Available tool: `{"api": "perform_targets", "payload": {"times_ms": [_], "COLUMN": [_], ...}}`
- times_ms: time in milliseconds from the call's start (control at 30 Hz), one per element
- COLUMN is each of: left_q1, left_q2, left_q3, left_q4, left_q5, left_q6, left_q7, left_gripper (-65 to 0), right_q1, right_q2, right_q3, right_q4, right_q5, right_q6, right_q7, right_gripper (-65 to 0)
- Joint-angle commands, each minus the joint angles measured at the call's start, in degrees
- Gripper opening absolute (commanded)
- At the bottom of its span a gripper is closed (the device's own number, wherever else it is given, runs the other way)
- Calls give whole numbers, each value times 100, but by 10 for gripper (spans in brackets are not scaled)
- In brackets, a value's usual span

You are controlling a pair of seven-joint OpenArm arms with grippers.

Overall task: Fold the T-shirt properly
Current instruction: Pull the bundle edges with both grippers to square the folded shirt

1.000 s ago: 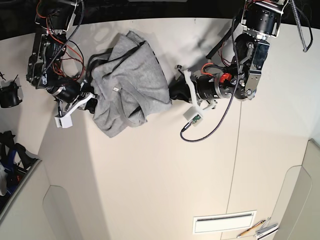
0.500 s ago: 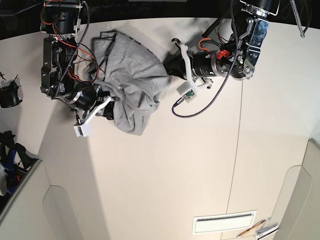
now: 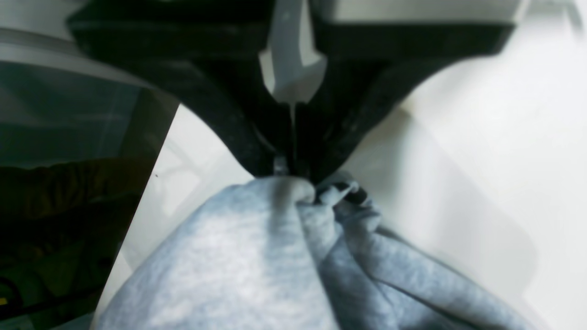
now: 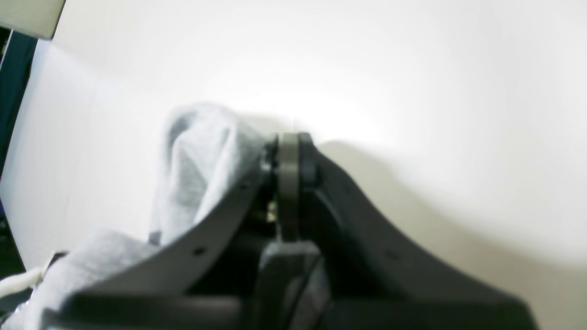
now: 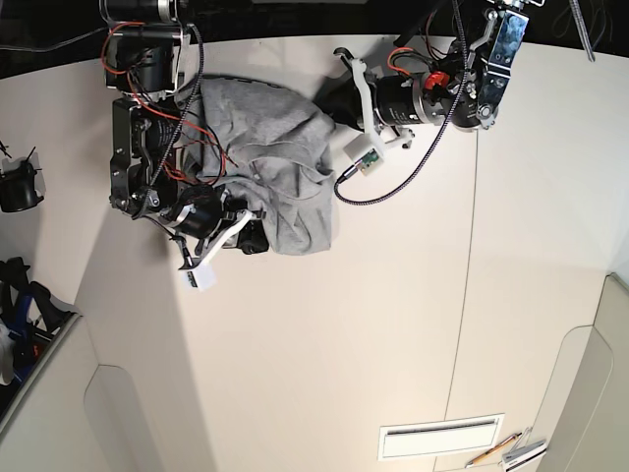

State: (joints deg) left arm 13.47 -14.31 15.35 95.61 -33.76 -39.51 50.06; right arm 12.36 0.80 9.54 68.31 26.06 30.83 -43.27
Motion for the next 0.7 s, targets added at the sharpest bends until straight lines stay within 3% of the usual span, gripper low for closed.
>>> {"api": "perform_targets", "payload": {"times_ms": [0, 333, 533, 667], "left_q1": [-13, 20, 35, 37], "left_q2": [-15, -9, -4, -4], "left_q3": [-7, -4, -11, -343], "left_q4": [85, 85, 85, 87], "left_q5": [-20, -651, -675, -820], "left_q6": [-49, -49, -49, -49], "left_q7": [83, 280, 334, 487], "left_gripper": [-650, -650, -650, -650], "right_q1": [149, 160, 162, 160], "right_q2": [-4, -2, 0, 31], "right_q3": [-15, -376, -590, -579], "right_q4": [52, 52, 72, 295], "right_q5": [125, 284, 284, 280], "right_q6": [46, 48, 48, 50], "right_q7": [85, 83, 83, 79], "right_gripper": [-650, -650, -650, -650]}}
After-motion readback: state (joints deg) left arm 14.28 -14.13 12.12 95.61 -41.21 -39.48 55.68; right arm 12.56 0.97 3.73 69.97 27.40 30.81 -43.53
